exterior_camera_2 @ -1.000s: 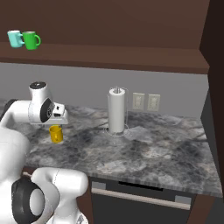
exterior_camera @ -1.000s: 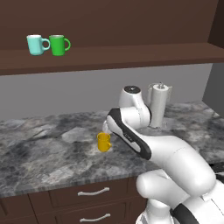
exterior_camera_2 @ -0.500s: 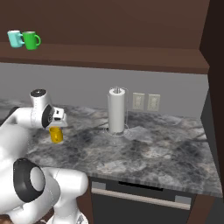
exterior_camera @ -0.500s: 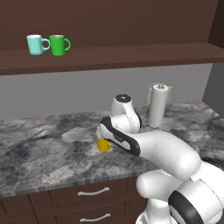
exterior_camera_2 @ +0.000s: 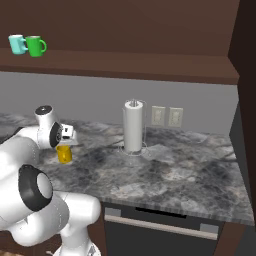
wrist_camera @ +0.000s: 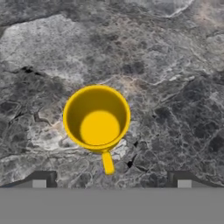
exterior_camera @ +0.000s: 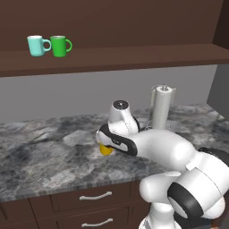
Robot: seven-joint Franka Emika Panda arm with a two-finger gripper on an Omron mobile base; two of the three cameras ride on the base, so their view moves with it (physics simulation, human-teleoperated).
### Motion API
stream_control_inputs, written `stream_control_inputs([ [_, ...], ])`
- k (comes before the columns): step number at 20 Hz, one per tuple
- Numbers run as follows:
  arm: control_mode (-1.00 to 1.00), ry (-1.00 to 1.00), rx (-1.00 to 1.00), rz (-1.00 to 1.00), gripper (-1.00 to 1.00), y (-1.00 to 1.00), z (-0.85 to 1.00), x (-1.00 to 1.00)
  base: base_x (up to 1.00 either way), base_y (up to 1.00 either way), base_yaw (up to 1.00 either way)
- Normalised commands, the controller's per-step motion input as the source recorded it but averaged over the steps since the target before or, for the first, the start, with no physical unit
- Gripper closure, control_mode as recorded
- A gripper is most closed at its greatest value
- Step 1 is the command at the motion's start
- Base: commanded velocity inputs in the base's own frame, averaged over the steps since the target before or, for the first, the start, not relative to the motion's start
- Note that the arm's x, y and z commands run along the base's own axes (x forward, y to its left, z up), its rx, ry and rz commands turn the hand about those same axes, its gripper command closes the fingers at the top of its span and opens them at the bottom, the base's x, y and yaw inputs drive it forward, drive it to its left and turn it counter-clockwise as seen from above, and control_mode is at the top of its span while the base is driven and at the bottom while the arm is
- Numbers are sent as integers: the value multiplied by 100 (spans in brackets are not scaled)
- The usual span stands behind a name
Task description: Pick the mug on the counter and place it in the cabinet with the handle facing the right, like the mugs already inside.
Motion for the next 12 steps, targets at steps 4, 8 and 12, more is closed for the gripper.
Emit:
stream_control_inputs([
  [4,-100,-4,0,-5,-100,1,-24,-10,0,0,0],
  [8,-100,-2,0,-4,-100,0,-29,-4,0,0,0],
  [12,-100,-1,1,-1,-100,0,-26,8,0,0,0],
])
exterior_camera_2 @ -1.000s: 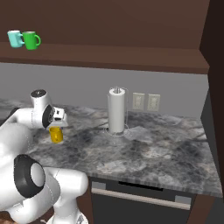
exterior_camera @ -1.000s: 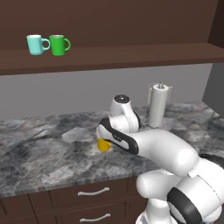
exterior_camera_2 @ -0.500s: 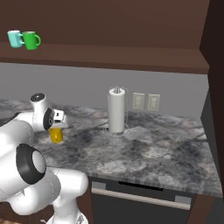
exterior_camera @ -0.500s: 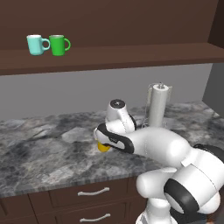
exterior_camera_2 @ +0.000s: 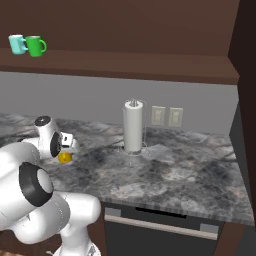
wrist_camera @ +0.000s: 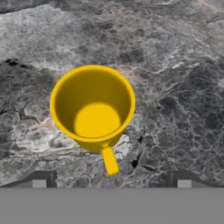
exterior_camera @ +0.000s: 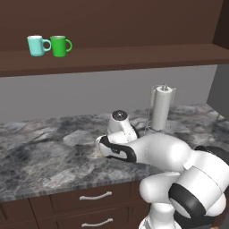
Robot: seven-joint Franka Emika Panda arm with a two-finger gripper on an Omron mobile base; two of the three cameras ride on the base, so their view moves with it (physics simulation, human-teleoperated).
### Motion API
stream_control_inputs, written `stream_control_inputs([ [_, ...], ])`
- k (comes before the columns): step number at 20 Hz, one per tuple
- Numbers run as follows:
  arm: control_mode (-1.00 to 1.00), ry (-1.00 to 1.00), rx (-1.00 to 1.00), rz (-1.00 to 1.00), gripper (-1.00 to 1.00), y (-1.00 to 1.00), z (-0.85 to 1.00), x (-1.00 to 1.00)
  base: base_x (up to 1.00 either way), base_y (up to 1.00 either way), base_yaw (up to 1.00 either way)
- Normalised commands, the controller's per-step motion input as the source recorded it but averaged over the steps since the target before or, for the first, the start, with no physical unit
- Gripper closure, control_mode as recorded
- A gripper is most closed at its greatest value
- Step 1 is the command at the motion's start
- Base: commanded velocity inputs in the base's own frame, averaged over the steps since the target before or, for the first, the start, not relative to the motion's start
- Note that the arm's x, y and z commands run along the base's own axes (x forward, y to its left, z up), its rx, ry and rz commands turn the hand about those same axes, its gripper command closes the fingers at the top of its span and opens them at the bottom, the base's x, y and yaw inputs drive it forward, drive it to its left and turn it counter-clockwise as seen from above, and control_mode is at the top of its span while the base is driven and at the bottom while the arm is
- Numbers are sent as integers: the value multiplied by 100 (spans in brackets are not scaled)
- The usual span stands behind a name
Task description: Pick the mug on the counter and place it in the cabinet with the handle facing the right, like the mugs already inside.
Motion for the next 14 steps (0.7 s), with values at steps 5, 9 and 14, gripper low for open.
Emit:
stream_control_inputs([
  [5,-100,0,4,0,-100,2,-22,11,0,0,0],
  [9,-100,1,3,0,-100,5,-21,11,0,0,0],
  [14,-100,1,2,0,-100,7,-18,16,0,0,0],
])
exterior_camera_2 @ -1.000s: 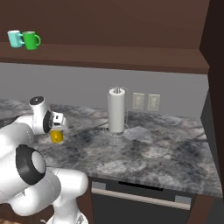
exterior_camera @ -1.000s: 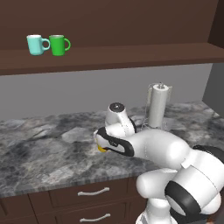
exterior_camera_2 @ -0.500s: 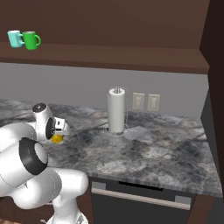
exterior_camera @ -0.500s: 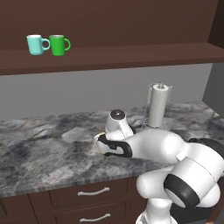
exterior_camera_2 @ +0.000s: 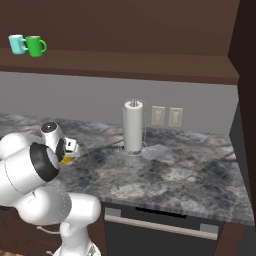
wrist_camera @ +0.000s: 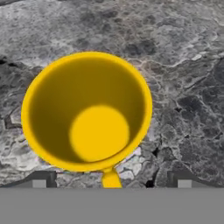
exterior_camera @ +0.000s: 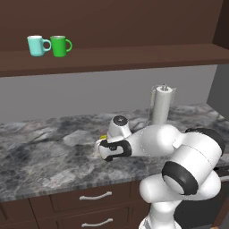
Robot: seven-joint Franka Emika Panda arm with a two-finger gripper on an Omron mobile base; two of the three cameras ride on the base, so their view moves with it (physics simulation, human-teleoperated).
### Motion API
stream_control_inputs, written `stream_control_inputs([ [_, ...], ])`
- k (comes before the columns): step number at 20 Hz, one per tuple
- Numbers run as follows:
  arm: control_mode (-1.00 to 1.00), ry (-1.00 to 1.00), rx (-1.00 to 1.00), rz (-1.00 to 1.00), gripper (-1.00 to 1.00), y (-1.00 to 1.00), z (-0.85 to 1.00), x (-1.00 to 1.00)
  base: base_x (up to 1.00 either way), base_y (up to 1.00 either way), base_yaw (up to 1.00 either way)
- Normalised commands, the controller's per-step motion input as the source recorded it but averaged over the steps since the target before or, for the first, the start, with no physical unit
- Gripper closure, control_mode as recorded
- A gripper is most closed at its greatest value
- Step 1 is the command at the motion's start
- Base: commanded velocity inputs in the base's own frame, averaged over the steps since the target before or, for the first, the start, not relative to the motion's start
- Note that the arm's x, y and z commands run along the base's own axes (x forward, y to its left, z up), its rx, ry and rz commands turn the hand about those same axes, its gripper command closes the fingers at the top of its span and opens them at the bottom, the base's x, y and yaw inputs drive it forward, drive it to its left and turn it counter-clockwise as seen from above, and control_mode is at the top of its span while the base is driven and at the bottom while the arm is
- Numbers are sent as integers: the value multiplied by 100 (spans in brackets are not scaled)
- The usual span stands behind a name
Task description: Pick the mug on the counter and place it in the cabinet with the handle facing the right, like the mugs already inside.
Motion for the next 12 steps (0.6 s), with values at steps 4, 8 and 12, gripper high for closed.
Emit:
stream_control_inputs([
  [4,-100,0,0,-3,-100,4,-7,25,0,0,0],
  [8,-100,-1,0,-3,100,4,-7,11,0,0,0],
  [12,-100,0,0,0,100,1,0,4,0,0,0],
])
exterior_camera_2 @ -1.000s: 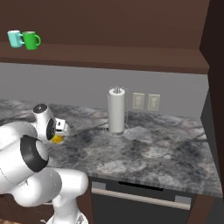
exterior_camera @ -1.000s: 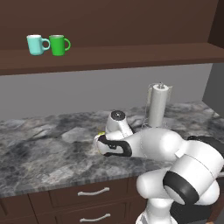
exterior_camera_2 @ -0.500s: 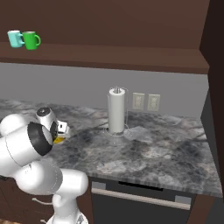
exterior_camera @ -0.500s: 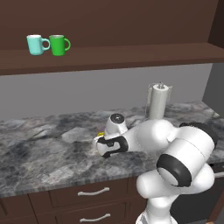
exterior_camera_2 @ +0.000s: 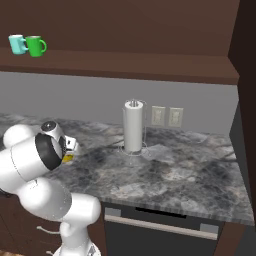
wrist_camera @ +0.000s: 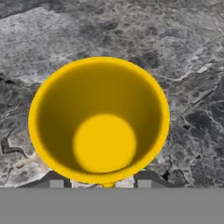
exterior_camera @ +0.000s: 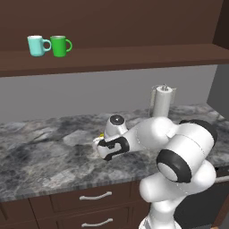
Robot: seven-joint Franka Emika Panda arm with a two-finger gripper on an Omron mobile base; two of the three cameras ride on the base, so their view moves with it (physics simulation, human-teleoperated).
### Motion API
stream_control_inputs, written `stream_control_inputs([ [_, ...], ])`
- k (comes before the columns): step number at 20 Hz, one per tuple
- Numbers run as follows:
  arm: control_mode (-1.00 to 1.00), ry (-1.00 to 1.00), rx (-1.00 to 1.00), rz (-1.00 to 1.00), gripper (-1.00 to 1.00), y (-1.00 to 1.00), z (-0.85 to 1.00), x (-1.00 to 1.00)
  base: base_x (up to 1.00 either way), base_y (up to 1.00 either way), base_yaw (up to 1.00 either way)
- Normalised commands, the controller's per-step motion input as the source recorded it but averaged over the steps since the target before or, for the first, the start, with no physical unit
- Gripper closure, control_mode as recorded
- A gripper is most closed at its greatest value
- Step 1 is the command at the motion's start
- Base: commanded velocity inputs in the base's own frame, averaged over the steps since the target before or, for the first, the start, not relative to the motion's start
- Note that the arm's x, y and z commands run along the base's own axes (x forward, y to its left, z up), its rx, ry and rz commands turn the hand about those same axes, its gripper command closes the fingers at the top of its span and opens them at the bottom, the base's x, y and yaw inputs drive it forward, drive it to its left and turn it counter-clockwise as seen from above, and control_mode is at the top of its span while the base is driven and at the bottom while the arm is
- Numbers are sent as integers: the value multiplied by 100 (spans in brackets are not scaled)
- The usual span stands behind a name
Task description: Pick the mug on the counter and place it in the cabinet with the handle facing the right, like the mugs already inside.
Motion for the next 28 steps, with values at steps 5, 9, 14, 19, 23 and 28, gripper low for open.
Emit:
stream_control_inputs([
  [5,-100,0,0,0,100,1,1,-6,0,0,0],
  [9,-100,-2,-1,0,100,5,20,-20,0,0,0],
  [14,-100,-8,0,15,100,1,62,-40,0,0,0],
  [19,-100,-3,0,30,100,5,66,-43,0,0,0],
  [23,-100,0,0,34,100,13,53,-37,0,0,0],
  [28,-100,0,1,27,100,8,38,-31,0,0,0],
])
